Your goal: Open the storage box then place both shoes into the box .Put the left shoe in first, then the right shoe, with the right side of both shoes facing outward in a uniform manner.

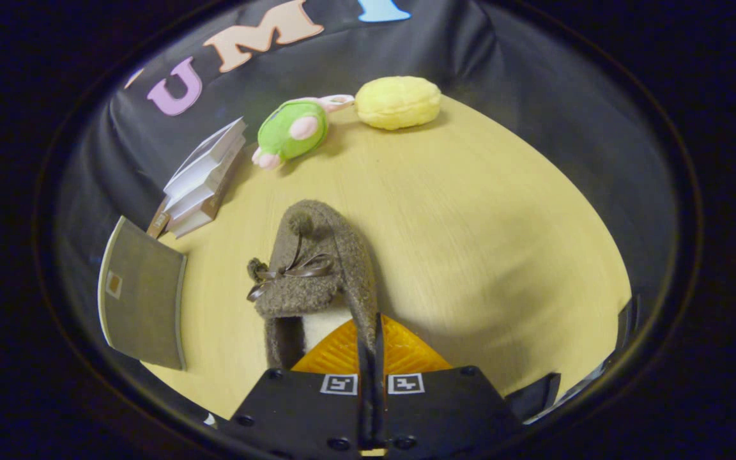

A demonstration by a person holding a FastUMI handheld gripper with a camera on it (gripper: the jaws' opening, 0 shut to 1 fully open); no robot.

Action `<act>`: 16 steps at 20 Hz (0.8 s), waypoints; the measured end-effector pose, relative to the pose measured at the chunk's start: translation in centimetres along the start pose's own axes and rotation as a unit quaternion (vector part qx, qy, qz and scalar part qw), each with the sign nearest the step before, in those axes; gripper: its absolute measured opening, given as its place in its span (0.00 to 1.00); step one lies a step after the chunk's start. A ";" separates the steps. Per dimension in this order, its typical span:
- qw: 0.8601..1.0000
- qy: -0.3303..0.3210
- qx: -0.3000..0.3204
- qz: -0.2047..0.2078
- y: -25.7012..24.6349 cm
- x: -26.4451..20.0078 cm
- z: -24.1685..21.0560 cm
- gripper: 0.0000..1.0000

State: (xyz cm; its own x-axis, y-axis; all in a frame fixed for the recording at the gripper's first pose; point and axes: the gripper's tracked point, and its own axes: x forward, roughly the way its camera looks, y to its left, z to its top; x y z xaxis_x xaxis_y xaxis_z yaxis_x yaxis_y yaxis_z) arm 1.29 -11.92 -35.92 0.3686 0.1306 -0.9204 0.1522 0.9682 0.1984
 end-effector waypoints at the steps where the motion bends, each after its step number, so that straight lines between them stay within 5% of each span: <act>1: 1.000 0.002 0.008 -0.002 0.1 -0.3 -0.1 0.04; 9: 0.996 -0.004 0.089 0.001 3.2 -4.3 0.1 0.04; 16: 0.996 -0.028 0.083 0.008 10.2 -8.6 0.2 0.04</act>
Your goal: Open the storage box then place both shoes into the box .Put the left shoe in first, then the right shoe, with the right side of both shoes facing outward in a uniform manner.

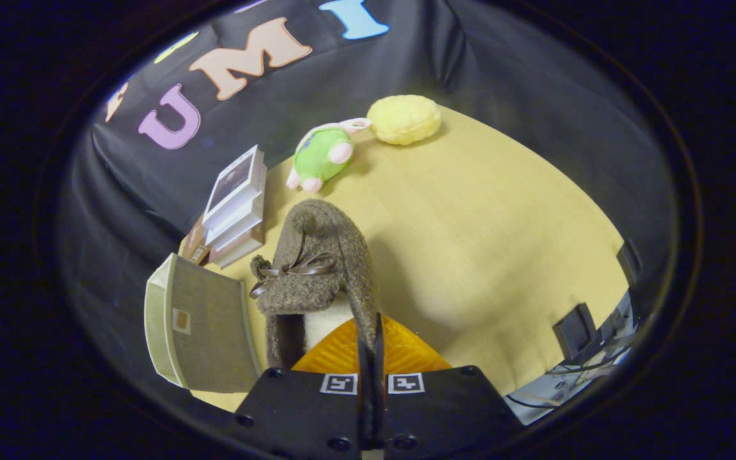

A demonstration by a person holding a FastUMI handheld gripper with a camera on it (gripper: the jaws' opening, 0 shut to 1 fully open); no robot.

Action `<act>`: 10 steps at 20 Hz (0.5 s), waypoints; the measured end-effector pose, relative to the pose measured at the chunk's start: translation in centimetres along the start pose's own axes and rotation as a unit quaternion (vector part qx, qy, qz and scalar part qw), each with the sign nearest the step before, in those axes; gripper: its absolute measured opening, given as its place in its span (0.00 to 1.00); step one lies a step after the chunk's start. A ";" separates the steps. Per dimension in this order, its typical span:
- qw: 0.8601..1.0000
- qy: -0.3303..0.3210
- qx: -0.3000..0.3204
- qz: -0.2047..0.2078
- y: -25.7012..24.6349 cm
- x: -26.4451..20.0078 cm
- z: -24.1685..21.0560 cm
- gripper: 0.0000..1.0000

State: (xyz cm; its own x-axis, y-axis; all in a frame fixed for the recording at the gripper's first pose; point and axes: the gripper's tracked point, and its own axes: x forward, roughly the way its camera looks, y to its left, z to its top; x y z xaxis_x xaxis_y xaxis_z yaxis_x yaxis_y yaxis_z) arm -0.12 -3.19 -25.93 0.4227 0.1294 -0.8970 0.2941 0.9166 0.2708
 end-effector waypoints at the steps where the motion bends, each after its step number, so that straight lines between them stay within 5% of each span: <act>1: 1.000 -0.004 -0.004 0.000 1.0 -0.5 -0.3 0.04; 10: 0.997 -0.029 -0.010 0.065 13.9 -5.2 -1.7 0.04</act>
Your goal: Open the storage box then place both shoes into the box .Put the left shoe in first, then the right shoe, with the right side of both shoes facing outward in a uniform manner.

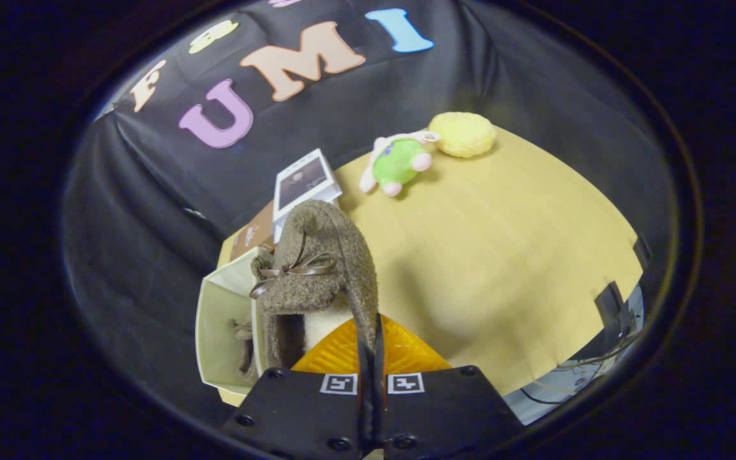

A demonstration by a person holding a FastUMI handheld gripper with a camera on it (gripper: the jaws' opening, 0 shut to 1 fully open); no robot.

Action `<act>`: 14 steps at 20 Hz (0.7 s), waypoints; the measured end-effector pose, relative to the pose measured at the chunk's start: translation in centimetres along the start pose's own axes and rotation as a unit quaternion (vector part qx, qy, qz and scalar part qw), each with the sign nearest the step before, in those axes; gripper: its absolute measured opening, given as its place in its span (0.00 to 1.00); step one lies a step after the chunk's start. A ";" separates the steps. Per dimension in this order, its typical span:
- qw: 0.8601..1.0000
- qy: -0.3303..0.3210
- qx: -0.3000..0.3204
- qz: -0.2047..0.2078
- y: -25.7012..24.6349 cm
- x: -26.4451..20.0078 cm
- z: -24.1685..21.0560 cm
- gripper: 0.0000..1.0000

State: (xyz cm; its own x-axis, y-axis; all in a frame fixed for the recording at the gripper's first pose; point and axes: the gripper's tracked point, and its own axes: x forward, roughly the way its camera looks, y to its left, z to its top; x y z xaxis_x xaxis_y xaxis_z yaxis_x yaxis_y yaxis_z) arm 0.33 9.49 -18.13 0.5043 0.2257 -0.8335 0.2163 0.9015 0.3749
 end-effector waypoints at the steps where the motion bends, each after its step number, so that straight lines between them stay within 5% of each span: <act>1: 1.000 -0.003 -0.006 0.007 1.4 -0.3 0.1 0.04; 7: 0.998 -0.011 -0.025 0.058 10.1 -0.9 -0.8 0.04; 14: 0.997 0.033 -0.056 0.030 14.0 3.7 -6.3 0.04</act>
State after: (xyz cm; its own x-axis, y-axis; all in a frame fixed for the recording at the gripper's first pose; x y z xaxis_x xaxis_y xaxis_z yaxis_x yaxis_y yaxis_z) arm -0.07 25.23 -18.51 0.4571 0.3011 -0.8369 0.0897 0.9205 0.3802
